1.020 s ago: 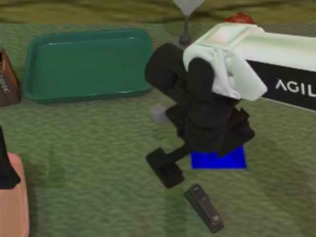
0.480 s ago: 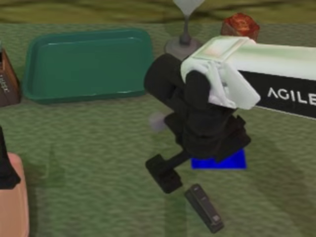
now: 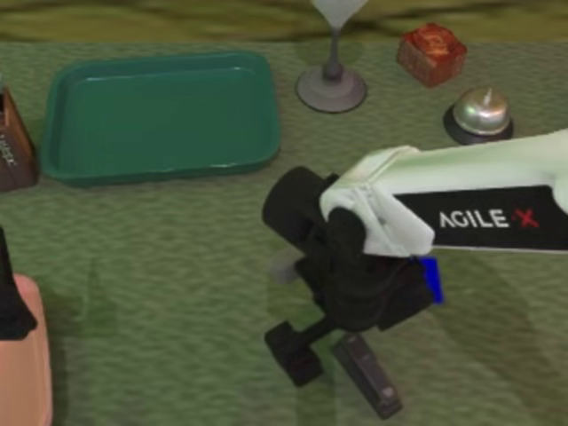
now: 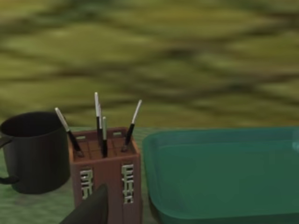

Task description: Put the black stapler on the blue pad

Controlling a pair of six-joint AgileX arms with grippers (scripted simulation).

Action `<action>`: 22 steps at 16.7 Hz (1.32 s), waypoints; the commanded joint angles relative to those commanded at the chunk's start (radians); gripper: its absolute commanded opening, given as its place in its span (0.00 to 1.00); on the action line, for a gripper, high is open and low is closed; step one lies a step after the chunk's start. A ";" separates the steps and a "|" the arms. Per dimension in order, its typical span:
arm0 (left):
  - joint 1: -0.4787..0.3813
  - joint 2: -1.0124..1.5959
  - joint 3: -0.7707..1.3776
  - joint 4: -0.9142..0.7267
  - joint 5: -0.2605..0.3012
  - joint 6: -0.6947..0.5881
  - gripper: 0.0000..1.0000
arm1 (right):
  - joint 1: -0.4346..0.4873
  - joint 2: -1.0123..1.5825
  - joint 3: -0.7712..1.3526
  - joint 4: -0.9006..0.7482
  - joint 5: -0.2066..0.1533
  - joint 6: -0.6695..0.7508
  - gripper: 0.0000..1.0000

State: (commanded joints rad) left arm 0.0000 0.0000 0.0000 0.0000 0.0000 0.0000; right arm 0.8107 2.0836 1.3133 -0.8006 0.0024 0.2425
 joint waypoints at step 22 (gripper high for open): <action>0.000 0.000 0.000 0.000 0.000 0.000 1.00 | 0.000 0.000 0.000 0.000 0.000 0.000 0.00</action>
State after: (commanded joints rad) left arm 0.0000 0.0000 0.0000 0.0000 0.0000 0.0000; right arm 0.8107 2.0838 1.3130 -0.8002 0.0024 0.2426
